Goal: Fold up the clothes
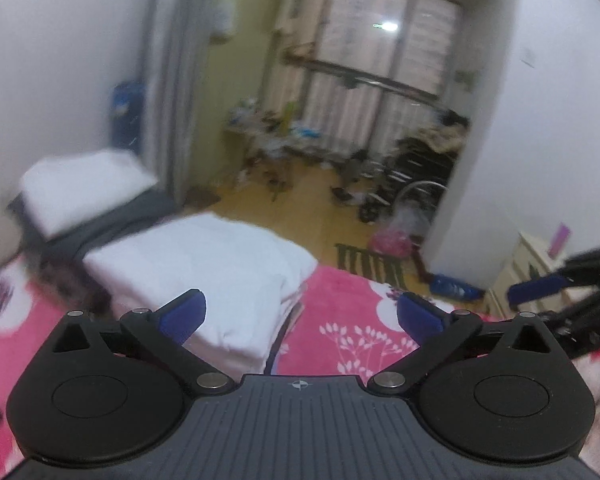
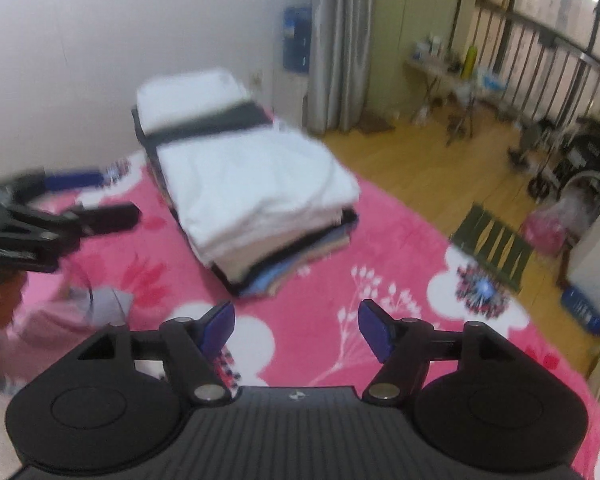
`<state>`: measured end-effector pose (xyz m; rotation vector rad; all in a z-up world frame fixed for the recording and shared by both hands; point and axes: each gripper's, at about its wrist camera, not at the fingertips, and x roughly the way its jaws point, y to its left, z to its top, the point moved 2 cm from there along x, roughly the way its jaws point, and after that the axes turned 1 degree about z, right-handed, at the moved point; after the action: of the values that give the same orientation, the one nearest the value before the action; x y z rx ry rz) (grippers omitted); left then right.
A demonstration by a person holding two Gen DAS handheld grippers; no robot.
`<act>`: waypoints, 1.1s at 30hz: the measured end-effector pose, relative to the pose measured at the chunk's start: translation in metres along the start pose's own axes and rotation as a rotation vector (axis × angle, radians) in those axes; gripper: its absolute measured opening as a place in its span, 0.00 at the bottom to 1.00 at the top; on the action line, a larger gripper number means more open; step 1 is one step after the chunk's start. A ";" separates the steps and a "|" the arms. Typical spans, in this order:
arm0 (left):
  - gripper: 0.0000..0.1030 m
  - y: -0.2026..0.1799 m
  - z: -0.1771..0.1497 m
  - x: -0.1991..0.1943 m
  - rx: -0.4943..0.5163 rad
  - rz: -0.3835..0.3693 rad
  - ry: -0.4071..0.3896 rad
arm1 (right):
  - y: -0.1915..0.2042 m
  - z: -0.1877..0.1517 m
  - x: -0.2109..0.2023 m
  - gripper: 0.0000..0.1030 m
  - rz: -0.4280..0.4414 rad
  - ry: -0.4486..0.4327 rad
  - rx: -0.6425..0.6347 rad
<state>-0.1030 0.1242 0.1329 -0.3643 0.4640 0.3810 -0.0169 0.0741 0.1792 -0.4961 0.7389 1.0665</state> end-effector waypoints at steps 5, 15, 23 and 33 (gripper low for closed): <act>1.00 0.002 0.009 -0.022 -0.091 0.050 0.003 | 0.026 0.018 -0.040 0.90 -0.008 -0.153 -0.005; 1.00 -0.008 -0.013 -0.031 -0.087 0.237 0.094 | 0.038 0.013 -0.023 0.95 -0.001 -0.186 0.093; 1.00 -0.016 -0.023 -0.040 -0.032 0.378 0.077 | 0.041 0.006 -0.008 0.98 -0.056 -0.152 0.105; 1.00 -0.015 -0.021 -0.025 0.042 0.390 0.044 | 0.036 0.003 0.006 1.00 -0.164 -0.159 0.058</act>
<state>-0.1248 0.0962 0.1314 -0.2401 0.5870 0.7414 -0.0472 0.0948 0.1764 -0.4098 0.5771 0.9172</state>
